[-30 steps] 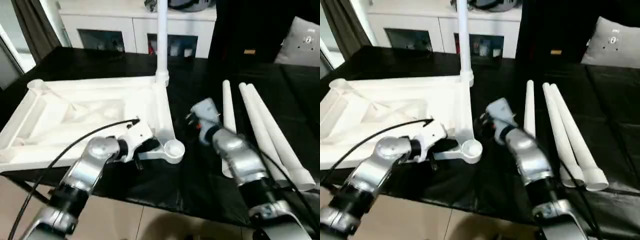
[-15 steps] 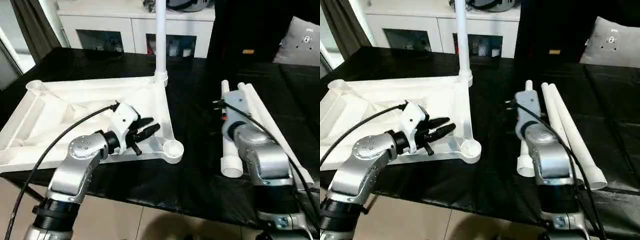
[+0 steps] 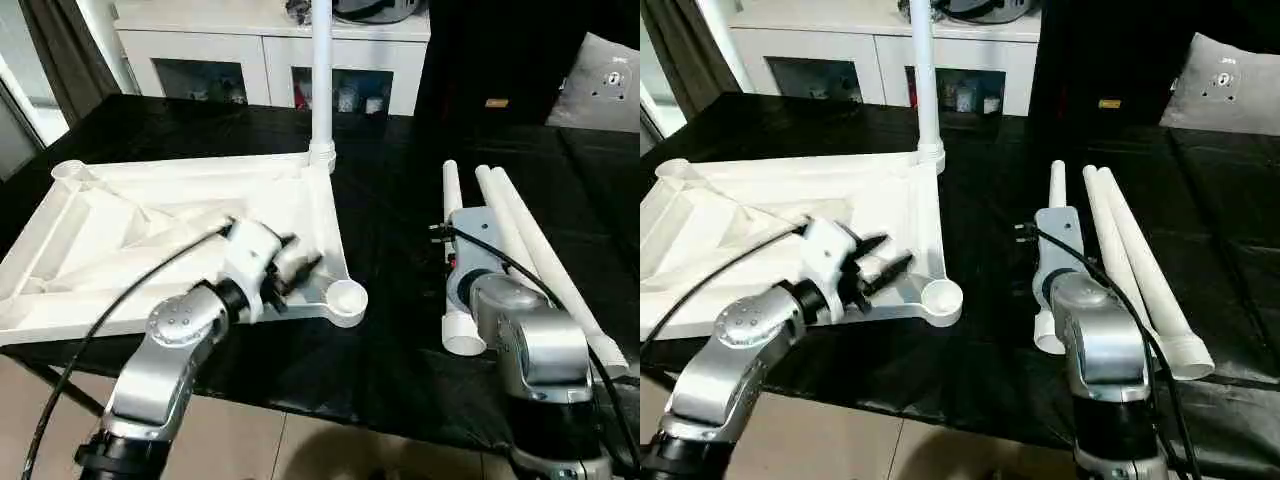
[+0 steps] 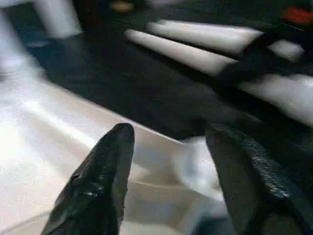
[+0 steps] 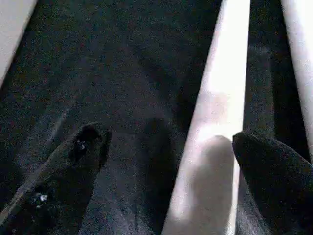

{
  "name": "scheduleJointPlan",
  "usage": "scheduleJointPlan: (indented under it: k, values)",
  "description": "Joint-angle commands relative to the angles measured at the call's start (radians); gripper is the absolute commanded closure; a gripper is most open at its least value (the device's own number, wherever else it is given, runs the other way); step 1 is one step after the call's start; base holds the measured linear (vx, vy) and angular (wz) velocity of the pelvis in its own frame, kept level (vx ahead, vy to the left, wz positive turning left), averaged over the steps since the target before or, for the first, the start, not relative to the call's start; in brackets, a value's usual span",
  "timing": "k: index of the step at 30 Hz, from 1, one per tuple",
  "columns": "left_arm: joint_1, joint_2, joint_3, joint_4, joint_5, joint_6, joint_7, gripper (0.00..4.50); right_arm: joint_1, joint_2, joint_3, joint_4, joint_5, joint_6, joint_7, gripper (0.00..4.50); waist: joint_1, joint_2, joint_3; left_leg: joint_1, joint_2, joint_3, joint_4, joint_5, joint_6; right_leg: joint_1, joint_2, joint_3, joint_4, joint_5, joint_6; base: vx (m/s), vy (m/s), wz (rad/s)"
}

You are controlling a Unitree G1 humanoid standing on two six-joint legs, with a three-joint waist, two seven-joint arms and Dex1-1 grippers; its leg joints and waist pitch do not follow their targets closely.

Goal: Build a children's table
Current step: Pick table leg

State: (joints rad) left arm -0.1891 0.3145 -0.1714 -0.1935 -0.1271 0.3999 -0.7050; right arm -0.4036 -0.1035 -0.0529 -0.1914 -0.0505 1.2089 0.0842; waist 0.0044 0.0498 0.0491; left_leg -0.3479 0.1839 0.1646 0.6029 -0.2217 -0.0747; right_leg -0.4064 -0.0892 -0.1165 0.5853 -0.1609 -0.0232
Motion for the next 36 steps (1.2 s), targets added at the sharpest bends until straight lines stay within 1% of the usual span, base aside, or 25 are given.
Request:
scheduleJointPlan:
  k: [1, 2, 3, 4, 6, 8, 9, 10, 12, 14, 16, 17, 19, 20, 21, 22, 24, 27, 28, 29, 31, 32, 33, 34, 36]
  values:
    - [0.007, 0.043, -0.028, -0.041, -0.028, 0.036, -0.078, 1.44, -0.014, -0.005, -0.012, 0.021, 0.003, 0.036, -0.003, 0.0, 0.001, -0.014, -0.061, -0.005, 0.029, -0.007, -0.071, -0.095, 0.019, 0.059, -0.049, 0.061, -0.066, -0.293, -0.118, 0.0, 0.0, 0.0]
    - [0.006, 0.067, -0.041, -0.051, -0.037, 0.048, -0.11, 1.31, -0.02, -0.009, -0.019, 0.035, 0.005, 0.036, -0.005, 0.0, 0.005, -0.011, -0.062, -0.004, 0.03, -0.008, -0.072, -0.083, 0.017, 0.059, -0.051, 0.062, -0.061, -0.281, -0.125, 0.0, 0.0, 0.0]
    - [0.0, 0.089, -0.052, -0.054, -0.037, 0.049, -0.138, 1.19, -0.027, -0.014, -0.026, 0.051, 0.007, 0.035, -0.005, 0.0, 0.004, -0.012, -0.062, -0.005, 0.03, -0.007, -0.072, -0.078, 0.016, 0.059, -0.05, 0.062, -0.059, -0.271, -0.127, 0.0, 0.0, 0.0]
    - [-0.008, 0.106, -0.059, -0.051, -0.034, 0.047, -0.158, 1.07, -0.035, -0.022, -0.029, 0.071, 0.006, 0.034, -0.005, 0.0, 0.005, -0.011, -0.062, -0.003, 0.03, -0.008, -0.072, -0.077, 0.013, 0.059, -0.05, 0.062, -0.056, -0.267, -0.13, 0.0, 0.0, 0.0]
    - [-0.027, 0.132, -0.072, -0.03, -0.026, 0.028, -0.191, 1.01, -0.058, -0.043, -0.04, 0.112, 0.005, 0.026, -0.004, 0.0, 0.003, -0.014, -0.06, -0.002, 0.028, -0.006, -0.072, -0.09, 0.008, 0.06, -0.049, 0.063, -0.059, -0.283, -0.13, 0.0, 0.0, 0.0]
    - [-0.031, 0.134, -0.074, -0.022, -0.028, 0.024, -0.198, 0.93, -0.069, -0.056, -0.039, 0.128, 0.009, 0.043, 0.006, 0.0, 0.003, -0.015, -0.061, -0.003, 0.026, -0.005, -0.07, -0.081, 0.007, 0.062, -0.05, 0.065, -0.058, -0.278, -0.132, 0.0, 0.0, 0.0]
    - [-0.034, 0.138, -0.08, -0.015, -0.033, 0.025, -0.205, 0.78, -0.075, -0.06, -0.042, 0.142, 0.013, 0.053, 0.01, 0.0, 0.002, -0.017, -0.06, -0.005, 0.026, -0.005, -0.07, -0.08, 0.008, 0.063, -0.05, 0.065, -0.057, -0.278, -0.133, 0.0, 0.0, 0.0]
    - [-0.034, 0.138, -0.08, -0.014, -0.034, 0.025, -0.205, 0.68, -0.076, -0.061, -0.043, 0.144, 0.014, 0.054, 0.011, 0.0, 0.002, -0.017, -0.06, -0.005, 0.026, -0.006, -0.07, -0.081, 0.008, 0.064, -0.05, 0.066, -0.056, -0.28, -0.133, 0.0, 0.0, 0.0]
    - [-0.04, 0.137, -0.091, 0.005, -0.039, 0.024, -0.214, 0.63, -0.079, -0.073, -0.04, 0.171, 0.028, 0.086, 0.033, 0.0, 0.003, -0.021, -0.06, -0.004, 0.023, -0.003, -0.069, -0.093, 0.012, 0.063, -0.05, 0.067, -0.06, -0.317, -0.125, 0.0, 0.0, 0.0]
    - [-0.043, 0.135, -0.098, 0.016, -0.04, 0.021, -0.214, 0.34, -0.076, -0.078, -0.039, 0.178, 0.035, 0.101, 0.041, 0.0, 0.004, -0.021, -0.059, -0.003, 0.023, -0.002, -0.068, -0.101, 0.011, 0.061, -0.05, 0.067, -0.065, -0.349, -0.113, 0.0, 0.0, 0.0]
    - [-0.047, 0.132, -0.105, 0.026, -0.037, 0.014, -0.211, 0.2, -0.075, -0.076, -0.049, 0.183, 0.045, 0.116, 0.048, 0.0, 0.003, -0.021, -0.058, -0.002, 0.023, -0.003, -0.069, -0.108, 0.009, 0.061, -0.049, 0.066, -0.067, -0.374, -0.101, 0.0, 0.0, 0.0]
    - [-0.05, 0.128, -0.108, 0.033, -0.034, 0.009, -0.211, 0.14, -0.075, -0.074, -0.058, 0.19, 0.053, 0.125, 0.052, 0.0, 0.003, -0.025, -0.058, -0.002, 0.023, -0.004, -0.069, -0.113, 0.011, 0.06, -0.05, 0.066, -0.069, -0.39, -0.095, 0.0, 0.0, 0.0]
    - [-0.052, 0.124, -0.112, 0.04, -0.03, 0.005, -0.211, 0.04, -0.076, -0.074, -0.067, 0.2, 0.062, 0.13, 0.055, 0.29, 0.003, -0.027, -0.059, 0.0, 0.024, -0.003, -0.068, -0.113, 0.01, 0.058, -0.049, 0.065, -0.07, -0.398, -0.092, 0.0, 0.0, 0.0]
    - [-0.054, 0.121, -0.114, 0.043, -0.028, 0.004, -0.209, 0.02, -0.077, -0.074, -0.071, 0.206, 0.069, 0.137, 0.061, 0.36, 0.003, -0.03, -0.059, -0.001, 0.025, -0.003, -0.068, -0.11, 0.011, 0.058, -0.049, 0.066, -0.07, -0.394, -0.092, 0.0, 0.0, 0.0]
    - [-0.056, 0.116, -0.116, 0.047, -0.026, 0.001, -0.204, 0.0, -0.074, -0.082, -0.068, 0.214, 0.084, 0.151, 0.081, 0.39, 0.003, -0.028, -0.059, -0.001, 0.024, -0.003, -0.069, -0.108, 0.009, 0.057, -0.048, 0.065, -0.07, -0.388, -0.092, 0.0, 0.0, 0.0]
    - [-0.056, 0.116, -0.116, 0.047, -0.026, 0.001, -0.204, 0.0, -0.074, -0.082, -0.068, 0.214, 0.084, 0.151, 0.081, 0.48, 0.002, -0.031, -0.059, -0.001, 0.024, -0.003, -0.069, -0.108, 0.009, 0.057, -0.048, 0.065, -0.07, -0.386, -0.092, 0.0, 0.0, 0.0]
    - [-0.059, 0.111, -0.12, 0.052, -0.025, -0.003, -0.196, 0.0, -0.063, -0.088, -0.06, 0.217, 0.09, 0.161, 0.095, 0.73, 0.003, -0.031, -0.062, -0.001, 0.026, -0.005, -0.069, -0.106, 0.007, 0.059, -0.048, 0.065, -0.067, -0.367, -0.095, 0.0, 0.0, 0.0]
    - [-0.06, 0.11, -0.122, 0.053, -0.021, -0.01, -0.187, 0.0, -0.057, -0.088, -0.061, 0.22, 0.098, 0.166, 0.099, 0.87, 0.003, -0.034, -0.063, -0.002, 0.027, -0.005, -0.07, -0.107, 0.005, 0.06, -0.048, 0.066, -0.064, -0.348, -0.105, 0.0, 0.0, 0.0]
    - [-0.06, 0.111, -0.122, 0.053, -0.019, -0.011, -0.185, 0.0, -0.057, -0.088, -0.061, 0.221, 0.099, 0.166, 0.099, 1.0, 0.003, -0.035, -0.063, -0.002, 0.026, -0.004, -0.069, -0.108, 0.007, 0.06, -0.049, 0.067, -0.065, -0.347, -0.107, 0.0, 0.0, 0.0]
    - [-0.061, 0.113, -0.121, 0.052, -0.014, -0.015, -0.179, 0.0, -0.056, -0.089, -0.061, 0.224, 0.101, 0.165, 0.097, 1.24, 0.004, -0.036, -0.063, -0.002, 0.026, -0.004, -0.069, -0.105, 0.008, 0.06, -0.049, 0.067, -0.065, -0.347, -0.108, 0.0, 0.0, 0.0]
    - [-0.06, 0.112, -0.117, 0.049, -0.012, -0.013, -0.172, 0.0, -0.056, -0.09, -0.059, 0.227, 0.104, 0.163, 0.099, 1.28, 0.004, -0.036, -0.062, -0.001, 0.026, -0.004, -0.069, -0.111, 0.006, 0.059, -0.048, 0.067, -0.066, -0.358, -0.107, 0.0, 0.0, 0.0]
    - [-0.06, 0.113, -0.114, 0.047, -0.012, -0.011, -0.169, 0.0, -0.056, -0.091, -0.058, 0.229, 0.106, 0.164, 0.102, 1.46, 0.004, -0.034, -0.062, -0.001, 0.026, -0.004, -0.069, -0.113, 0.004, 0.059, -0.048, 0.067, -0.067, -0.364, -0.105, 0.0, 0.0, 0.0]
    - [-0.06, 0.113, -0.114, 0.047, -0.012, -0.011, -0.169, 0.0, -0.056, -0.091, -0.058, 0.229, 0.106, 0.164, 0.102, 1.59, 0.004, -0.034, -0.062, -0.001, 0.026, -0.004, -0.07, -0.116, 0.004, 0.059, -0.048, 0.066, -0.067, -0.367, -0.104, 0.0, 0.0, 0.0]
    - [-0.062, 0.115, -0.111, 0.044, -0.013, -0.007, -0.169, 0.0, -0.057, -0.091, -0.056, 0.23, 0.108, 0.165, 0.104, 1.67, 0.004, -0.033, -0.062, 0.0, 0.026, -0.004, -0.07, -0.121, 0.002, 0.058, -0.048, 0.066, -0.068, -0.373, -0.102, 0.0, 0.0, 0.0]
    - [-0.066, 0.122, -0.101, 0.033, -0.021, 0.002, -0.169, 0.0, -0.057, -0.091, -0.057, 0.231, 0.112, 0.161, 0.108, 1.72, 0.003, -0.035, -0.062, 0.0, 0.025, -0.003, -0.069, -0.129, 0.001, 0.058, -0.047, 0.065, -0.071, -0.385, -0.098, 0.0, 0.0, 0.0]
